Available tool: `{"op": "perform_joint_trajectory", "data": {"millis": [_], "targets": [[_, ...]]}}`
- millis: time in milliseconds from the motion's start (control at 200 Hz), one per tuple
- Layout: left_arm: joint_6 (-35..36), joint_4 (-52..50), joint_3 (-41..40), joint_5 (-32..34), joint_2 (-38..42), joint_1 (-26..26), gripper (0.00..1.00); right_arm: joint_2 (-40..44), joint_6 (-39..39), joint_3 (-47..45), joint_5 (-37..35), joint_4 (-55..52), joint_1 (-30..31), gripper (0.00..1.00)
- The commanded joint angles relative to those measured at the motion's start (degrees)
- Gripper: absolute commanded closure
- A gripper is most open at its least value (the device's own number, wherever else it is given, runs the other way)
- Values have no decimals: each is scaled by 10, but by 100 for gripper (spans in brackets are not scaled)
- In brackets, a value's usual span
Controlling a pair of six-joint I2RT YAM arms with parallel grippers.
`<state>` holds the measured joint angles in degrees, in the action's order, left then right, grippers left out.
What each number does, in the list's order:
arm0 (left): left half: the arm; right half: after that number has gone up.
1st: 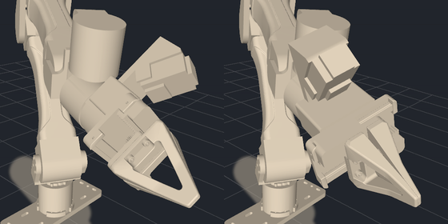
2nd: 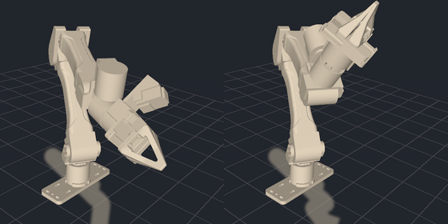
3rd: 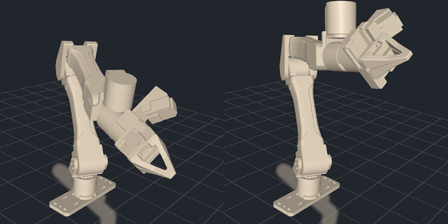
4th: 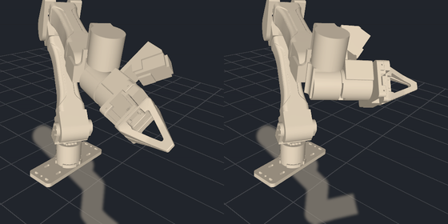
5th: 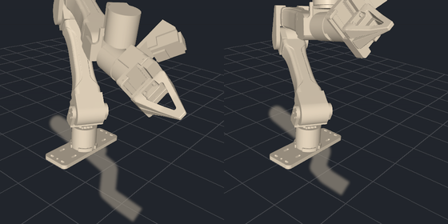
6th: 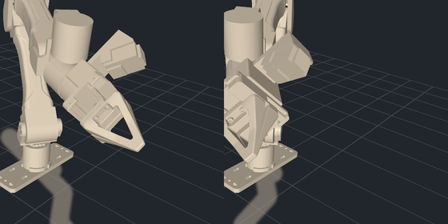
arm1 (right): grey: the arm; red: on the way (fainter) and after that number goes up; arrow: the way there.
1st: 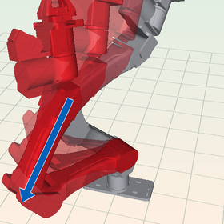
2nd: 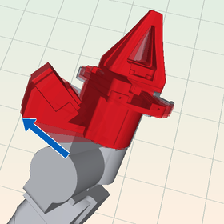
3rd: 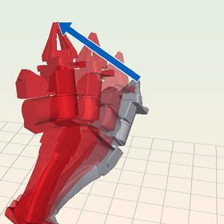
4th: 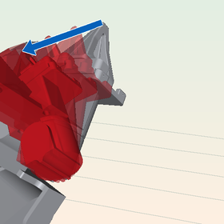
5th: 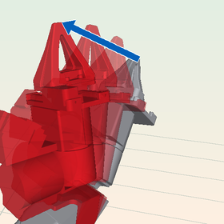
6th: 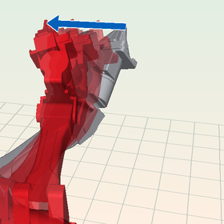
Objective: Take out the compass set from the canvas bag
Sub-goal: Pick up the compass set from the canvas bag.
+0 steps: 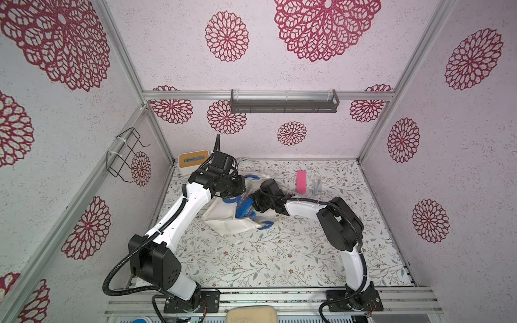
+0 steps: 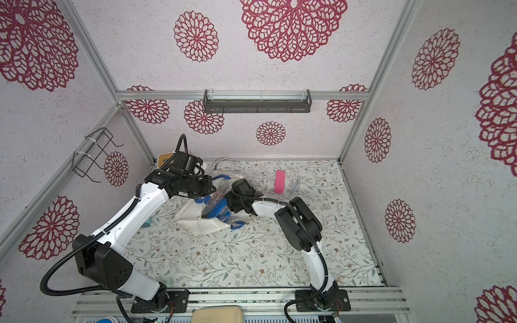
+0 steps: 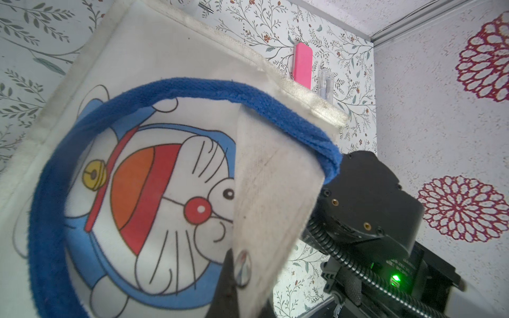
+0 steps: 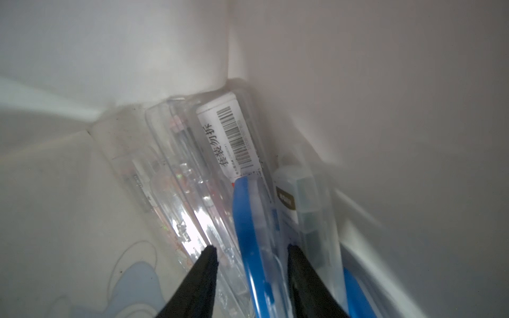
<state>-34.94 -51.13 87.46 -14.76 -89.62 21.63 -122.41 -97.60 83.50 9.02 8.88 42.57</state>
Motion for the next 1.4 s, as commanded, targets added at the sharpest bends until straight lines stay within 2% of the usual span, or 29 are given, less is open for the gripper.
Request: {"op": "perform_joint_trajectory", "data": {"millis": [0, 245, 565, 1066, 1396], "targets": [[1, 13, 0, -9, 10, -2, 100, -27, -13, 21, -10, -17, 1, 56], [0, 16, -6, -6, 14, -2, 100, -50, 25, 59, 6, -31, 6, 71], [-10, 10, 2, 21, 11, -17, 100, 22, 80, 14, 16, -40, 4, 85], [-17, 17, 3, 27, 8, -40, 100, 135, 216, 5, -4, -139, -9, 85], [-17, 23, -2, 23, 9, -40, 100, 168, 372, 52, 20, -176, -27, 85]]}}
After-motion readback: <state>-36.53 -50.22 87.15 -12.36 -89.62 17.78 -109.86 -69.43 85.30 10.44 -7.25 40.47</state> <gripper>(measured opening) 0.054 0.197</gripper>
